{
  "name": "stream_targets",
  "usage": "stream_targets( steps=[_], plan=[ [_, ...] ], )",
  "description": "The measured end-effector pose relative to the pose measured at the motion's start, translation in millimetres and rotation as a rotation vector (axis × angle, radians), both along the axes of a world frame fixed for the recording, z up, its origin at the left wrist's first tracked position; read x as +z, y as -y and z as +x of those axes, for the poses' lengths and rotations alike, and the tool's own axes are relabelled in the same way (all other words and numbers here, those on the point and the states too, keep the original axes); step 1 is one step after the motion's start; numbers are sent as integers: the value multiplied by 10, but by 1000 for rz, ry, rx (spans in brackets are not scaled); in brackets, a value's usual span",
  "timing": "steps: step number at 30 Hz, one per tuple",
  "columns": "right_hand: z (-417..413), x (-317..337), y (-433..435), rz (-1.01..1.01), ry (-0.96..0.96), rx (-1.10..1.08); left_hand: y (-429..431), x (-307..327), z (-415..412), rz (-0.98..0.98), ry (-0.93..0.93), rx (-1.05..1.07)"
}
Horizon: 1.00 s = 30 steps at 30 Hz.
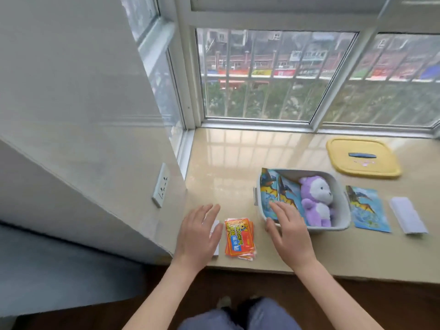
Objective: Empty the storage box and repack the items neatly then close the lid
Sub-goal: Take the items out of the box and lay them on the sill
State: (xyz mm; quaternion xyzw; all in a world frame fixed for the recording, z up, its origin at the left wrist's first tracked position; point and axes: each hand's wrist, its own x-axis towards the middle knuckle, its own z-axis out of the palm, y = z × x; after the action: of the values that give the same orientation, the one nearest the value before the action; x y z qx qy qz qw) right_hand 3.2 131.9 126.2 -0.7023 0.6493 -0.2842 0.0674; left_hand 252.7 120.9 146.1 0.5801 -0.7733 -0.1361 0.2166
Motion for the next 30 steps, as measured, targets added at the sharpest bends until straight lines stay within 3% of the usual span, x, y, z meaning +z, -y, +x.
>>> stream_targets(
  steps=[4, 12, 21, 30],
  plan=[
    [-266, -95, -323, -29, -34, -54, -148, -103, -141, 53, -9, -57],
    [-1194, -272, -518, 188, -16, -210, -55, -435, -832, 174, 25, -137],
    [-2343, -541, 54, 323, 92, -129, 332, -583, -2090, 315, -56, 48],
    [-2664, -978, 790, 461, 136, -33, 834, -1066, -2690, 480, -156, 214]
  ],
)
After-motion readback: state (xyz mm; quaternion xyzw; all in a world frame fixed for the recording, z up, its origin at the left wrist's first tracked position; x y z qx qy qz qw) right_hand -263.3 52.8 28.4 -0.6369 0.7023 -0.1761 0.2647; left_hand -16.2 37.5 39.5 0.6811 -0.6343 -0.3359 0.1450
